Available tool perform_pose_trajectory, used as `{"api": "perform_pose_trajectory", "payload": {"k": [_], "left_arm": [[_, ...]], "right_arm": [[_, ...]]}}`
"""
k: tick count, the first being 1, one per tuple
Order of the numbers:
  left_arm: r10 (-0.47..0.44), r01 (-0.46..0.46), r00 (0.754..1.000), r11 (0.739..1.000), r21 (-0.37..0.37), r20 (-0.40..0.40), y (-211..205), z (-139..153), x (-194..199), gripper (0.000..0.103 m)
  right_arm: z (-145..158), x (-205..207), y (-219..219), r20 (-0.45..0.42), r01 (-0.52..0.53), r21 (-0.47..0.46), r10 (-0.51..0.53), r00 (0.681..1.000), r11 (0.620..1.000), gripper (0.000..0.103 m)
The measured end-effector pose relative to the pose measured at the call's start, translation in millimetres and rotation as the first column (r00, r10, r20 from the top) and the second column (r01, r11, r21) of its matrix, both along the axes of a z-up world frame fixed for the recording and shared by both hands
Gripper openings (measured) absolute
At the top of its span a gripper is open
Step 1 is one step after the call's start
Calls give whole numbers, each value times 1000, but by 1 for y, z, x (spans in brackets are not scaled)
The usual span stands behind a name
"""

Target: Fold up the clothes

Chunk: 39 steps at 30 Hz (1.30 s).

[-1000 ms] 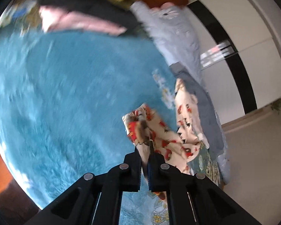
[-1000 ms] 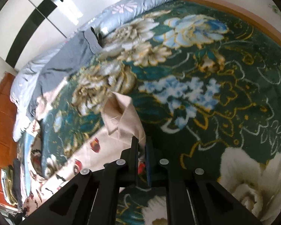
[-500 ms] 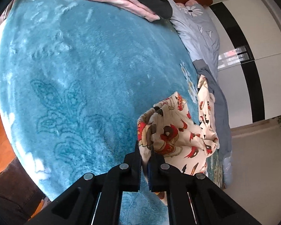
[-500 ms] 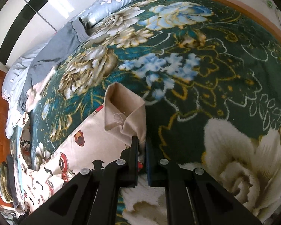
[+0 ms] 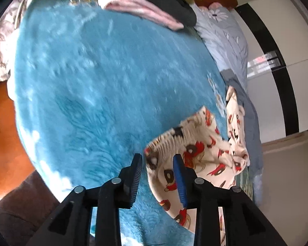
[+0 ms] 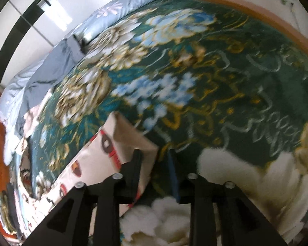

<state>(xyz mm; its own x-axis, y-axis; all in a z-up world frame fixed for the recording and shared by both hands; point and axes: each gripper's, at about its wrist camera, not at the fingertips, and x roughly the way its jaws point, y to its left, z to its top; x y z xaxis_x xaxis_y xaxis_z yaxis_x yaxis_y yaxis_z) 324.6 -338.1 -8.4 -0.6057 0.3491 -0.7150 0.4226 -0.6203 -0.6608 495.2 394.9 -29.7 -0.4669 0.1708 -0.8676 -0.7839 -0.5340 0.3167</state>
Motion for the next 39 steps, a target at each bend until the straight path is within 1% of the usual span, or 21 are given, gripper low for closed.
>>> {"api": "perform_pose_trajectory", "payload": {"k": [2,4,7,8,9,10,11,12,14,16,17,21,23,26,27,28,32,37,39], "left_arm": [[1,-1,1000,1000,-17,-6,-2,8,-2,35],[-15,14,1000,999,-35,-22,2,20,-8,38],[-62,60,997,996,-60,-44,17,34,-25,41],[-91,88,995,994,-69,-48,26,37,-33,42],[-119,115,992,990,-78,-48,35,41,-40,45],[-144,140,989,986,-87,-43,45,42,-48,46],[-168,164,985,982,-96,-36,54,43,-55,48],[-189,186,982,977,-105,-25,63,42,-62,48],[-222,221,975,968,-121,4,80,40,-77,48],[-235,237,971,963,-128,29,90,36,-90,48],[-237,239,971,962,-130,36,93,34,-93,48],[-236,244,969,960,-135,69,100,26,-113,48],[-234,242,969,961,-131,77,101,21,-122,49],[-225,235,970,963,-130,90,101,14,-135,50],[-225,235,970,963,-128,90,101,12,-139,50],[-225,235,970,963,-128,90,100,10,-143,50],[-226,238,969,962,-131,101,96,-1,-153,50],[-235,244,968,964,-109,91,91,-6,-156,50],[-243,251,966,963,-101,85,90,-6,-155,50]], "right_arm": [[8,3,6,11,48,43,-48,999,998,28],[18,2,8,24,85,107,-88,996,991,28],[37,-13,1,-21,78,184,-76,997,980,28],[40,-26,-5,-45,40,180,-32,998,983,29],[42,-40,-14,-66,-5,174,16,998,985,33],[40,-59,-26,-79,-67,159,81,994,985,39],[39,-79,-39,-92,-130,146,144,985,981,41],[37,-98,-52,-106,-192,133,207,973,972,42],[35,-138,-78,-137,-315,110,328,935,943,43],[30,-184,-107,-179,-437,74,443,878,896,43],[27,-202,-119,-201,-474,56,475,857,879,43],[22,-280,-163,-311,-584,-30,548,777,811,43],[19,-324,-184,-358,-637,-72,576,735,768,43],[11,-383,-213,-358,-702,-85,635,684,708,43],[7,-401,-220,-353,-715,-94,649,674,693,43],[2,-418,-225,-349,-725,-104,658,667,680,43],[-18,-478,-240,-348,-732,-162,656,670,662,43],[-38,-527,-255,-322,-728,-212,657,682,652,43],[-39,-541,-265,-303,-736,-206,673,675,645,43]]}}
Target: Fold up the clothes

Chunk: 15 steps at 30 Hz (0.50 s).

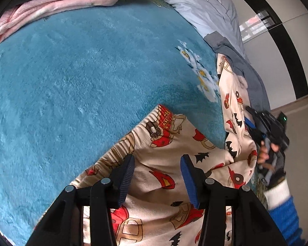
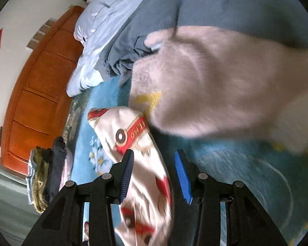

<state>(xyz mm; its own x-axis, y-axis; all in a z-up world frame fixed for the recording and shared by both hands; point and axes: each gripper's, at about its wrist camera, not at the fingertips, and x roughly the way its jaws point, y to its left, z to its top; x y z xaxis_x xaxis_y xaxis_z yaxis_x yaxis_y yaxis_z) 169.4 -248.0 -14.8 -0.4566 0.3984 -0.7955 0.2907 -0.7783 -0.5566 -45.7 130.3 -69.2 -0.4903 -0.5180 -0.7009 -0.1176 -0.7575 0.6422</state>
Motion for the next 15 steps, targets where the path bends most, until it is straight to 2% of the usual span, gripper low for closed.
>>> {"api": "perform_pose_trajectory", "payload": {"k": [5,6,7,8,9,12,15], "left_arm": [[-6,6,1000,1000,11,-11,-2,-1,2,50],[-6,7,1000,1000,12,-11,-2,-1,3,50],[-7,7,1000,1000,13,-12,-2,-2,3,50],[-5,5,1000,1000,16,-13,-2,-2,3,50],[-2,2,1000,1000,19,-13,-3,-2,4,50],[5,-4,1000,1000,27,-11,-4,-2,5,50],[5,-5,1000,999,32,-7,-4,-2,8,50]], "right_arm": [[-2,-21,-18,16,-30,46,30,999,998,43],[-1,-22,-21,13,-40,53,39,999,998,40],[0,-23,-26,13,-51,70,51,999,996,23],[1,-22,-30,19,-66,90,65,998,994,12],[2,-21,-34,26,-81,111,78,997,991,6],[10,-8,-33,7,-85,115,84,996,990,5],[28,16,-7,-56,-18,20,19,998,1000,4]]}}
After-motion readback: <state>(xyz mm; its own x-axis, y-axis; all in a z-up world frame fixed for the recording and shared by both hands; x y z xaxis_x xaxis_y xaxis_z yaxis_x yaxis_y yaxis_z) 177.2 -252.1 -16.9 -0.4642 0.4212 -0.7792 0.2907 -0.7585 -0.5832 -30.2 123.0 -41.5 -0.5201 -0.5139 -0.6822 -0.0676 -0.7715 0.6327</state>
